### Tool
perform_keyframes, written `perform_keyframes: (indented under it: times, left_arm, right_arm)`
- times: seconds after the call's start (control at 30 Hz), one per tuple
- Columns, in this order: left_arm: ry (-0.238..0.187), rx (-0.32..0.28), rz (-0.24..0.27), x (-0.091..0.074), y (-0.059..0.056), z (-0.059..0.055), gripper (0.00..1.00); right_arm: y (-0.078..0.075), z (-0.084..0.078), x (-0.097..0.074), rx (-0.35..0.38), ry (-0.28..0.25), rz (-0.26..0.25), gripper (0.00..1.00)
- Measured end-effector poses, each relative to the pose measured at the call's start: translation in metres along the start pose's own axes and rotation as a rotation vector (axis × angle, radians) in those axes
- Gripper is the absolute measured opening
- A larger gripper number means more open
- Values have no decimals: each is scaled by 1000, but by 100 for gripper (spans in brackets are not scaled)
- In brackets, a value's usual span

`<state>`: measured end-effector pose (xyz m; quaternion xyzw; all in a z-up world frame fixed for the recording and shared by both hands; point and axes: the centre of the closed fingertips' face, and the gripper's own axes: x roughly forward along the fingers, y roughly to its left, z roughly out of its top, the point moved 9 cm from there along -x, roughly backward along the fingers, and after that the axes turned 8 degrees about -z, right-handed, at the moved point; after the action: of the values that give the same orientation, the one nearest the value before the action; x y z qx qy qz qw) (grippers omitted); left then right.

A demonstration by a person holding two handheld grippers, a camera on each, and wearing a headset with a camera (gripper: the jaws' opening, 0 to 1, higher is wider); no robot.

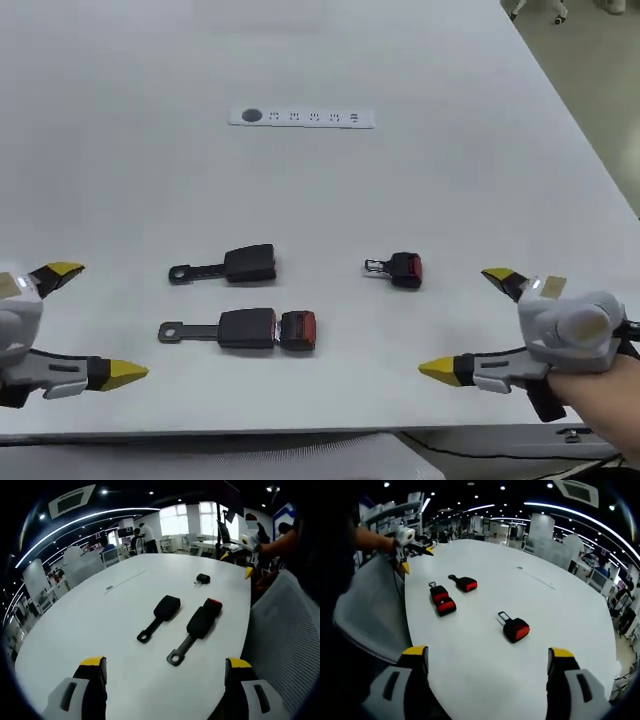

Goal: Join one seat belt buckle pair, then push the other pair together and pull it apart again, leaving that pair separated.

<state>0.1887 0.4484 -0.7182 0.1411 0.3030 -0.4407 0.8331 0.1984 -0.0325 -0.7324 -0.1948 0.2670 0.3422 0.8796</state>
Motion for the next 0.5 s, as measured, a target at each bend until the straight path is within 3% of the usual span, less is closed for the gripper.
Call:
perform_keyframes:
  times: [0.03, 0.27, 0.37, 0.5]
  left_arm:
    - [-34, -26, -6, 0, 0, 1, 100]
    - [-17, -10, 6, -1, -2, -5, 100]
    - [-10, -22, 6, -1, -2, -9, 100]
    - [-5, -16, 24, -5, -3, -10, 100]
  right_arm:
    - [-2, -1, 0, -11, 4, -1, 100]
    - [1, 4, -3, -53, 9, -13, 100]
    - [3, 2, -2, -26, -6, -18, 100]
    - [9, -4, -1, -4, 12, -9, 100]
